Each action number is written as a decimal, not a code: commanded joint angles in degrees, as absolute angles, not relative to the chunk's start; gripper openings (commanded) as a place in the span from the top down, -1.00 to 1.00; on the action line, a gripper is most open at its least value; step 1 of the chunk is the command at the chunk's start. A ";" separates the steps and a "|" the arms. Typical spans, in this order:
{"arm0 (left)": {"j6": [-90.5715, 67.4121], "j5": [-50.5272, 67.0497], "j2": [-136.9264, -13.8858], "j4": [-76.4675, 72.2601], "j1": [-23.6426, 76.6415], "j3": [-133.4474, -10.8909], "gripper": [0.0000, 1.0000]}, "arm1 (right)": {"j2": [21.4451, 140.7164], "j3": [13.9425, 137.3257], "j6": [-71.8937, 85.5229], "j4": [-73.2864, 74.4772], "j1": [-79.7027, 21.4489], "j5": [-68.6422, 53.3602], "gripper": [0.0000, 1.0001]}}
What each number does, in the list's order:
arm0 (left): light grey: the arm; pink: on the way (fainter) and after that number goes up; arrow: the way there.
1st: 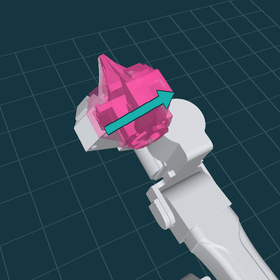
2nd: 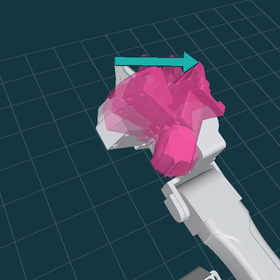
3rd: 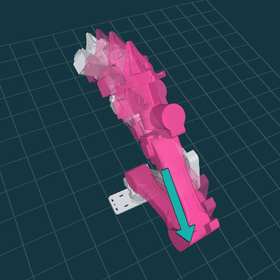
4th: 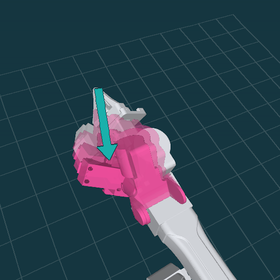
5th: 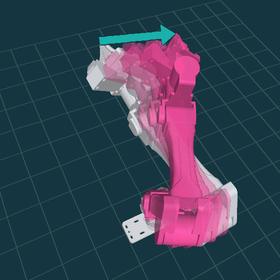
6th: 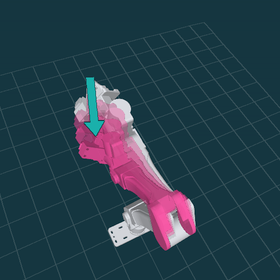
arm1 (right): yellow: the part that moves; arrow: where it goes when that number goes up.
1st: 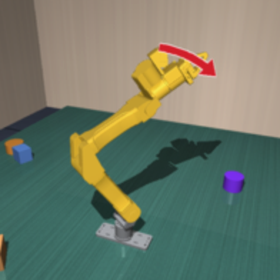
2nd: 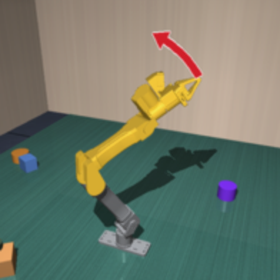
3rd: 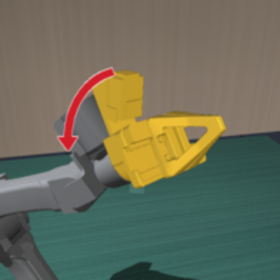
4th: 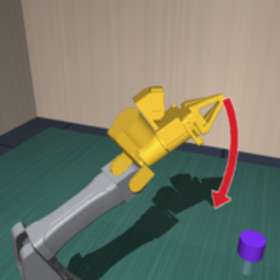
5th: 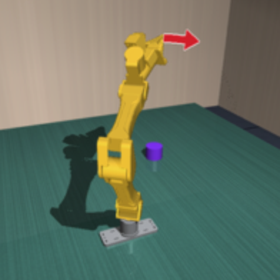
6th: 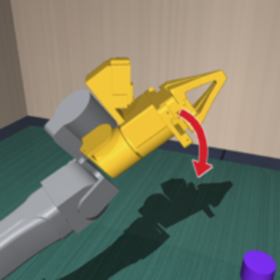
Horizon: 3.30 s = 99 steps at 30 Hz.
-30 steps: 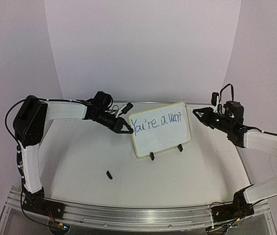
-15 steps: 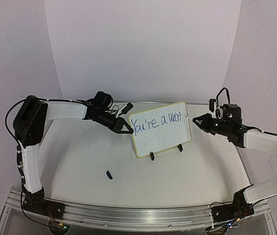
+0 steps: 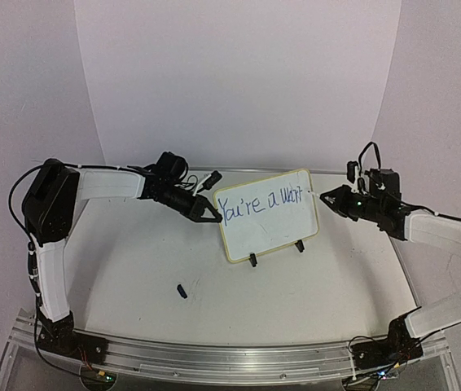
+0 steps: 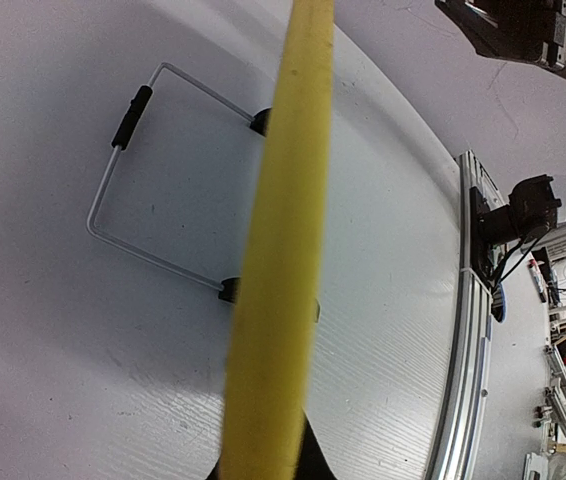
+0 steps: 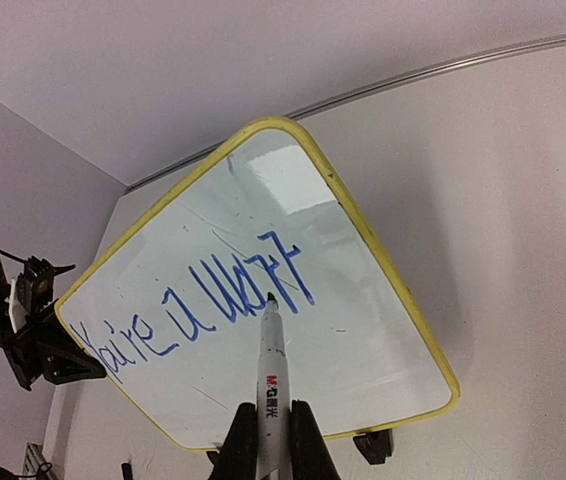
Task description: Write a sentence on the whiteboard
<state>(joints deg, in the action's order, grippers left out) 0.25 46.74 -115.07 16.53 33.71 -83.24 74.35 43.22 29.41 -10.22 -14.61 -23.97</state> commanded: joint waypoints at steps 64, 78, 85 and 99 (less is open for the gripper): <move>2.29 44.50 -115.49 20.35 35.68 -84.29 1.00 | 82.35 40.57 31.41 -21.53 -13.40 -24.97 1.00; 2.31 44.47 -115.84 20.28 35.77 -84.22 1.00 | 81.37 46.12 31.06 -20.90 -13.32 -26.48 1.00; 2.29 44.47 -116.06 20.30 35.77 -84.20 1.00 | 84.04 48.10 30.28 -21.40 -13.33 -25.71 1.00; 2.29 44.56 -116.10 20.28 35.77 -84.20 1.00 | 86.10 48.74 30.06 -21.71 -13.31 -24.64 1.00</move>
<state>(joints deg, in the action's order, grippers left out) 0.58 46.35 -115.07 16.51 34.20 -83.59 85.54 46.61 30.89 -20.12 -13.52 -25.26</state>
